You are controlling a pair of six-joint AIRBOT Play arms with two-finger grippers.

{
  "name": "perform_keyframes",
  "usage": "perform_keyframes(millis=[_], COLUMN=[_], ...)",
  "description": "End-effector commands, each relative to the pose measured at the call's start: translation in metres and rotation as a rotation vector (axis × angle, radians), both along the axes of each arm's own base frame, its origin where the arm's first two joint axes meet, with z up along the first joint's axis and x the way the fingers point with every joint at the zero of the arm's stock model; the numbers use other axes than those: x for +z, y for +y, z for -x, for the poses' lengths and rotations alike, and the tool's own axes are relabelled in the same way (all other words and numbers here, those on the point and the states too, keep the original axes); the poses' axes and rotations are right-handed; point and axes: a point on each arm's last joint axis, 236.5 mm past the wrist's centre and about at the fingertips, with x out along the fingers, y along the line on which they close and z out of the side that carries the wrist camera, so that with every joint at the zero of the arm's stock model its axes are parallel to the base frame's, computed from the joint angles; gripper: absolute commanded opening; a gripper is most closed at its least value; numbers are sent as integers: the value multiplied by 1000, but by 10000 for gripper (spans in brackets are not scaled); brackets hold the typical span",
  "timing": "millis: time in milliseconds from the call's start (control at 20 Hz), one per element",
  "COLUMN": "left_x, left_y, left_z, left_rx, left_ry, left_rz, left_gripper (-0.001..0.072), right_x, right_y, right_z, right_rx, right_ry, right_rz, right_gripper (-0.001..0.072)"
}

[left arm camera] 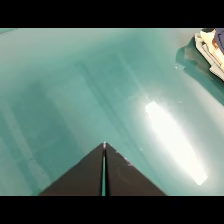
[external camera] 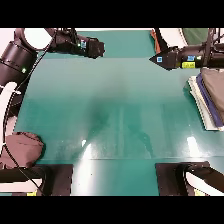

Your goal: Fold the shirts.

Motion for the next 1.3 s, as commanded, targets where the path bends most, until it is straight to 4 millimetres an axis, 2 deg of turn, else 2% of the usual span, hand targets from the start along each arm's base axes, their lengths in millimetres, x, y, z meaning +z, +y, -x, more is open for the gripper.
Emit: perform_keyframes(millis=[0,500,650,700,750,800,900,1050,1150,1250], left_x=[1,1,16,17,15,13,13,13,-11,-53], left_y=[0,0,0,6,20,42,102,190,243,289], left_z=[-1,-1,-11,-10,-4,3,23,66,102,146], left_rx=[2,2,31,33,35,48,110,262,381,475], left_ry=[-5,-4,-62,-55,-30,-7,48,103,170,297], left_rz=[3,3,45,31,-4,-58,-169,-258,-344,-457], left_gripper=[29,29,29,29,29,29,29,28,29,29], right_x=[1,0,0,0,0,0,0,0,0,0], right_y=[1,1,1,1,0,1,0,0,0,0], right_z=[0,1,1,0,0,0,0,0,0,0], right_rx=[2,3,2,2,1,1,0,0,1,0], right_ry=[-2,0,0,-1,-1,-1,-2,-2,-1,-1], right_rz=[-2,0,0,0,0,0,0,0,0,0], right_gripper=[17,17,17,17,17,17,18,17,17,18])
